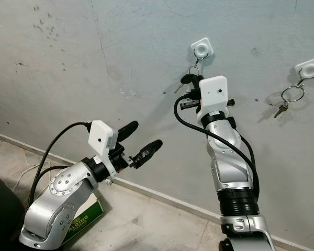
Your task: Hang keys on a hook
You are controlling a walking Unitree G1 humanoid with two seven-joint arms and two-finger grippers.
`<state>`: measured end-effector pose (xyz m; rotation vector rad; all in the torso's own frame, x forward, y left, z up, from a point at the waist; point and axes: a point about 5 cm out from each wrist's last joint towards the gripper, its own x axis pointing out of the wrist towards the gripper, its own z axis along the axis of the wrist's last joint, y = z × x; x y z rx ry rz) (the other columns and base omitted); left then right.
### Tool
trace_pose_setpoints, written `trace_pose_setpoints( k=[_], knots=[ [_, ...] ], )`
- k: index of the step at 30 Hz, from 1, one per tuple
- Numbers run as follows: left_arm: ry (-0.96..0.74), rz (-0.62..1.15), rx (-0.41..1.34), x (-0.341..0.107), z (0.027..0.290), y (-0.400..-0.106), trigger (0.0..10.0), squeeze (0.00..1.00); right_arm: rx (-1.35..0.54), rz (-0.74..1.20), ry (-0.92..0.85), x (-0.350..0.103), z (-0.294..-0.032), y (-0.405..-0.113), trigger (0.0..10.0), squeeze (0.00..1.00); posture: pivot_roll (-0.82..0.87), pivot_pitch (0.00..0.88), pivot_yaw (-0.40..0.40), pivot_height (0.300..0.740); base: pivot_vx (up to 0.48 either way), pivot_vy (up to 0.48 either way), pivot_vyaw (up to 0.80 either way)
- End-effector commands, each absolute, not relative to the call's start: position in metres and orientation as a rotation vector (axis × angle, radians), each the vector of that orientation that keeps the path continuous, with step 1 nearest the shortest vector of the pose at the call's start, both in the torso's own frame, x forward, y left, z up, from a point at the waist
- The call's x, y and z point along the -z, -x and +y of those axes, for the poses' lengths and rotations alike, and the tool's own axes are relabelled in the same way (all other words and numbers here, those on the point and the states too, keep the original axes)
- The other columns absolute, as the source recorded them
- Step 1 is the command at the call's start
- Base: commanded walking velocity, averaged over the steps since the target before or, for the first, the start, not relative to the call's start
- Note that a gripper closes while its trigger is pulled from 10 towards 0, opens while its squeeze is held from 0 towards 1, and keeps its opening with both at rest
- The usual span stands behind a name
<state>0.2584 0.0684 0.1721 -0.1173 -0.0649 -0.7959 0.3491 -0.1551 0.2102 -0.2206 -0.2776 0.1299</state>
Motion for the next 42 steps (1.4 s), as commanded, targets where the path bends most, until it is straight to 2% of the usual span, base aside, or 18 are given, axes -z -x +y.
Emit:
trace_pose_setpoints(
  k=[1, 11, 12, 13, 30, 42],
  knots=[
    [0.091, -0.127, 0.765, -0.184, 0.071, -0.261, 10.0, 0.0, -0.135, -0.204, 0.234, -0.194, -0.155, -0.349, 10.0, 0.04, 0.01, 0.064, 0.054, 0.74, 0.0, 0.0, 0.0],
    [0.079, -0.168, 0.723, -0.191, 0.073, -0.264, 10.0, 0.0, -0.142, -0.211, 0.231, -0.196, -0.152, -0.352, 10.0, 0.03, 0.01, 0.062, 0.051, 0.74, 0.0, 0.0, 0.0],
    [0.081, -0.169, 0.722, -0.191, 0.073, -0.264, 10.0, 0.0, -0.146, -0.21, 0.223, -0.196, -0.152, -0.351, 10.0, 0.06, 0.01, 0.062, 0.051, 0.74, 0.0, 0.0, 0.0],
    [0.082, -0.17, 0.721, -0.191, 0.073, -0.264, 10.0, 0.0, -0.152, -0.215, 0.215, -0.197, -0.151, -0.351, 10.0, 1.0, 0.01, 0.062, 0.051, 0.74, 0.0, 0.0, 0.0],
    [0.063, -0.155, 0.68, -0.187, 0.073, -0.267, 10.0, 0.0, -0.161, -0.225, 0.222, -0.198, -0.152, -0.348, 10.0, 1.0, 0.0, 0.052, 0.049, 0.74, 0.0, 0.0, 0.0],
    [0.052, -0.132, 0.663, -0.179, 0.075, -0.262, 10.0, 0.0, -0.175, -0.236, 0.23, -0.197, -0.153, -0.326, 10.0, 1.0, 0.0, 0.044, 0.047, 0.74, 0.0, 0.0, 0.0]
  ],
)
